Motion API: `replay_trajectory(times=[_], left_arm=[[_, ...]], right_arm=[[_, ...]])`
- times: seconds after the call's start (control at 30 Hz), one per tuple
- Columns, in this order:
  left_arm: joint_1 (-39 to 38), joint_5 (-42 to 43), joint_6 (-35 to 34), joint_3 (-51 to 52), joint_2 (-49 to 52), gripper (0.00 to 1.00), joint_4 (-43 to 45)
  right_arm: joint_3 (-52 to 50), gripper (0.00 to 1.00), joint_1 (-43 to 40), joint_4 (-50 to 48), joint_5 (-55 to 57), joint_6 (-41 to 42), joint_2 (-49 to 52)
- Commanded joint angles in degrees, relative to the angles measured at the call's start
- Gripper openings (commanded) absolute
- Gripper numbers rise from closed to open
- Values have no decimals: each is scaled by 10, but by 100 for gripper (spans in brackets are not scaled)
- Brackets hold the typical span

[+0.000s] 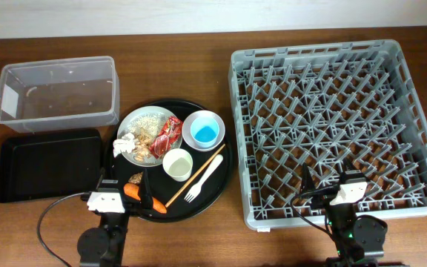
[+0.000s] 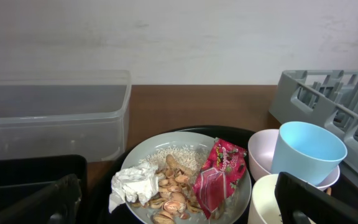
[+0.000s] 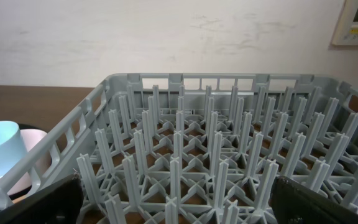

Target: Sort waste into correct bins and load items into the dishwasher rack

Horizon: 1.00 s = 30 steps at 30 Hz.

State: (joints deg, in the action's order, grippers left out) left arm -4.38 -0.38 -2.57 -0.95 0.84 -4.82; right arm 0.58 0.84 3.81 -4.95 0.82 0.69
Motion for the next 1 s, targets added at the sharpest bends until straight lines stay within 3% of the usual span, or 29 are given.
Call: replay_trajectory(times=[0.0, 0.8, 0.97], left_arm=[[-1, 6, 9, 4, -5, 99, 1], [-1, 7, 9, 4, -5, 99, 1], [-1, 12, 2, 0, -3, 99, -6]], right_arm=[[-3, 99, 3, 3, 5, -4, -5], [-3, 99, 3, 1, 5, -4, -5], [15, 99, 3, -1, -8, 30, -5]])
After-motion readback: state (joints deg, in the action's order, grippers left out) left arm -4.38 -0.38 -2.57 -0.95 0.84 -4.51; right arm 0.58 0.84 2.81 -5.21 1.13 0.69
